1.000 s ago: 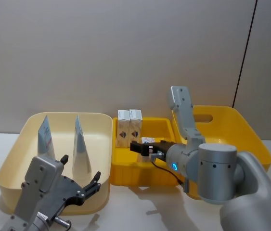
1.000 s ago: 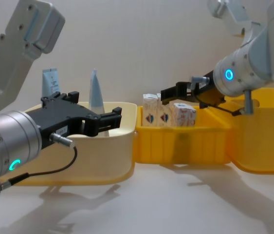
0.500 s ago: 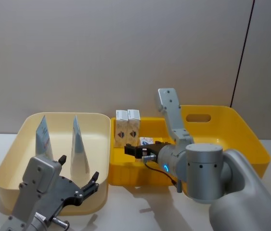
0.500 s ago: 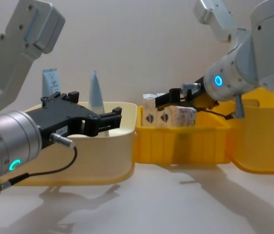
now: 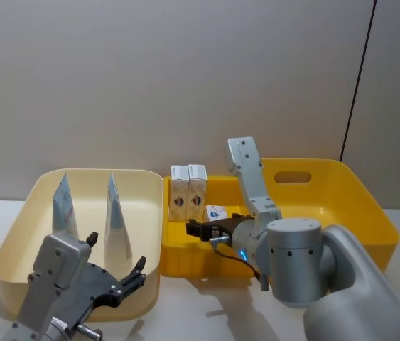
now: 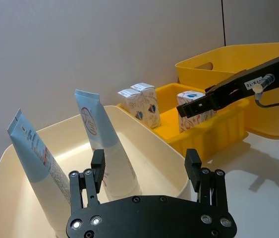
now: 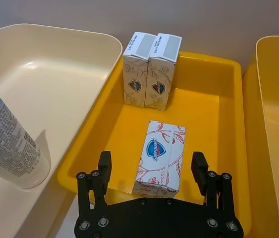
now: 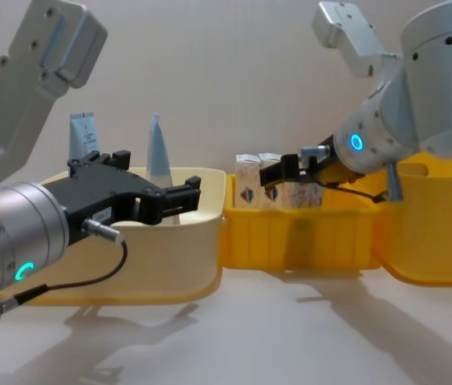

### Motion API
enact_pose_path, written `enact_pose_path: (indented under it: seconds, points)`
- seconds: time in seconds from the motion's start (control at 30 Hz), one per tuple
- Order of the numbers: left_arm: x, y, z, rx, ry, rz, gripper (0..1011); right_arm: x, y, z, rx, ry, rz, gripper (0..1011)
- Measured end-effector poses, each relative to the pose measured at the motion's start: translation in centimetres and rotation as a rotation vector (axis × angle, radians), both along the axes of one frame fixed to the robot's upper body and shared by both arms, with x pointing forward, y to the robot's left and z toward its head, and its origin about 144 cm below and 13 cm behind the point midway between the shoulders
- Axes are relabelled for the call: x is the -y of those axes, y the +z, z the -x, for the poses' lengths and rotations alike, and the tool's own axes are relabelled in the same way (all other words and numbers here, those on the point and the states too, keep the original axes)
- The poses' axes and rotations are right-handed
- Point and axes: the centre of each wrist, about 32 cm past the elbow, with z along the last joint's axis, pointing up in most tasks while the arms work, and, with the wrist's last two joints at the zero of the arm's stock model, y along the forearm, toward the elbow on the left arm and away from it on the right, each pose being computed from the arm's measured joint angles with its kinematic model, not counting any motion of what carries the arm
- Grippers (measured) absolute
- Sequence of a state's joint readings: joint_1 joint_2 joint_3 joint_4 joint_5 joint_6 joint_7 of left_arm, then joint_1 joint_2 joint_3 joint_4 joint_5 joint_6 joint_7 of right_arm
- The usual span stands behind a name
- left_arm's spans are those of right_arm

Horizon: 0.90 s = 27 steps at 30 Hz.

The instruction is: Bimanual collaborative sorting of washing and personal care products

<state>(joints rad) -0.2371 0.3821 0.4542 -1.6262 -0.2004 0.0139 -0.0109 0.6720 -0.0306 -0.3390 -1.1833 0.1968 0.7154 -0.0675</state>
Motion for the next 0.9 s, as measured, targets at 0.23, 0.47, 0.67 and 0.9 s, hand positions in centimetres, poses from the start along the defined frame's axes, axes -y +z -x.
enact_pose_path:
  seconds: [0.23, 0.47, 0.67, 0.9]
  points:
    - [0.00, 0.00, 0.00, 0.000, 0.000, 0.000, 1003, -0.09, -0.16, 0.06, 0.001, -0.007, 0.008, 978]
    - [0.00, 0.00, 0.00, 0.000, 0.000, 0.000, 1003, -0.15, -0.26, 0.09, 0.001, -0.011, 0.012, 815]
    - [0.00, 0.00, 0.00, 0.000, 0.000, 0.000, 1003, -0.17, -0.31, 0.11, 0.002, -0.014, 0.015, 624]
    - [0.00, 0.00, 0.00, 0.000, 0.000, 0.000, 1004, -0.19, -0.33, 0.12, 0.002, -0.014, 0.017, 445]
